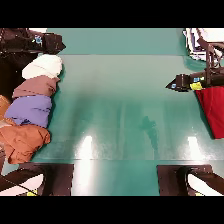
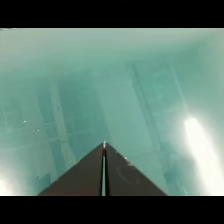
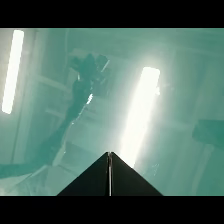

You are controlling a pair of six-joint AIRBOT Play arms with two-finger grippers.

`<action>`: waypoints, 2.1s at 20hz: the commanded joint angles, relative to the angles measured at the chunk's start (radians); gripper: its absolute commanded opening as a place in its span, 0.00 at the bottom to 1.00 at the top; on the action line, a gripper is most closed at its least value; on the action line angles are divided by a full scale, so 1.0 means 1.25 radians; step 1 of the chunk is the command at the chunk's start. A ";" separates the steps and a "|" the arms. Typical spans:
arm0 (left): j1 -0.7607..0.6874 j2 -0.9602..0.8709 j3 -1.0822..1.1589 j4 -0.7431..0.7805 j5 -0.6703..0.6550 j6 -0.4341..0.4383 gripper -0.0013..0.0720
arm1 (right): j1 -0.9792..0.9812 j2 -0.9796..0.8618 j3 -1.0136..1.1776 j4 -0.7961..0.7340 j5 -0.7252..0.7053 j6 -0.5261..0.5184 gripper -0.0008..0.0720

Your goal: Fold the shirts.

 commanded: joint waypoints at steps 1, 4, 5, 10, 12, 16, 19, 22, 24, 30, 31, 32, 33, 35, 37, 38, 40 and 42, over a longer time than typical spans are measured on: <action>0.000 0.001 0.000 0.000 0.001 0.000 0.05 | 0.003 0.001 0.001 0.001 -0.009 0.000 0.04; 0.000 0.001 0.000 0.000 0.001 0.000 0.05 | 0.003 0.001 0.001 0.001 -0.010 0.000 0.04; 0.000 0.001 0.000 0.000 0.001 0.000 0.05 | 0.003 0.000 0.001 0.001 -0.010 0.000 0.04; 0.000 0.001 0.000 0.000 0.001 0.000 0.05 | 0.003 0.000 0.001 0.001 -0.011 0.000 0.04; 0.000 0.001 0.000 0.000 0.001 0.000 0.05 | 0.003 0.000 0.001 0.001 -0.011 0.000 0.04; 0.000 -0.001 0.000 0.062 0.041 0.019 0.10 | 0.003 0.000 0.001 0.001 -0.017 0.001 0.04; 0.008 -0.025 -0.004 0.335 0.095 -0.030 0.81 | 0.003 0.000 0.001 0.002 -0.017 0.001 0.04; 0.081 -0.111 -0.027 0.436 0.121 -0.069 0.81 | 0.005 0.000 0.001 0.003 -0.017 0.001 0.04; 0.143 -0.197 -0.030 0.424 0.149 -0.102 0.81 | 0.010 0.000 0.001 0.003 -0.017 0.001 0.04; 0.244 -0.407 -0.029 0.336 0.303 -0.104 0.81 | 0.011 0.000 0.001 0.003 -0.016 0.001 0.04; 0.244 -0.422 -0.029 0.336 0.333 -0.104 0.81 | 0.011 0.000 0.001 0.003 -0.017 0.001 0.04; 0.244 -0.433 -0.029 0.336 0.358 -0.104 0.81 | 0.011 0.000 0.001 0.003 -0.017 0.001 0.04; 0.244 -0.440 -0.029 0.330 0.377 -0.105 0.81 | 0.011 0.000 0.001 0.003 -0.017 0.001 0.04; 0.244 -0.443 -0.029 0.310 0.399 -0.105 0.67 | 0.010 0.000 0.001 0.003 -0.017 0.001 0.04; 0.244 -0.441 -0.024 0.303 0.406 -0.105 0.30 | 0.010 0.000 0.001 0.003 -0.026 0.001 0.04; 0.244 -0.438 -0.014 0.300 0.393 -0.105 0.05 | 0.010 0.000 0.001 0.003 -0.030 0.001 0.04; 0.244 -0.425 0.029 0.286 0.341 -0.105 0.05 | 0.010 0.000 0.001 0.003 -0.035 0.001 0.04; 0.240 -0.379 0.082 0.285 0.299 -0.103 0.05 | 0.010 0.002 0.001 0.006 -0.051 0.001 0.04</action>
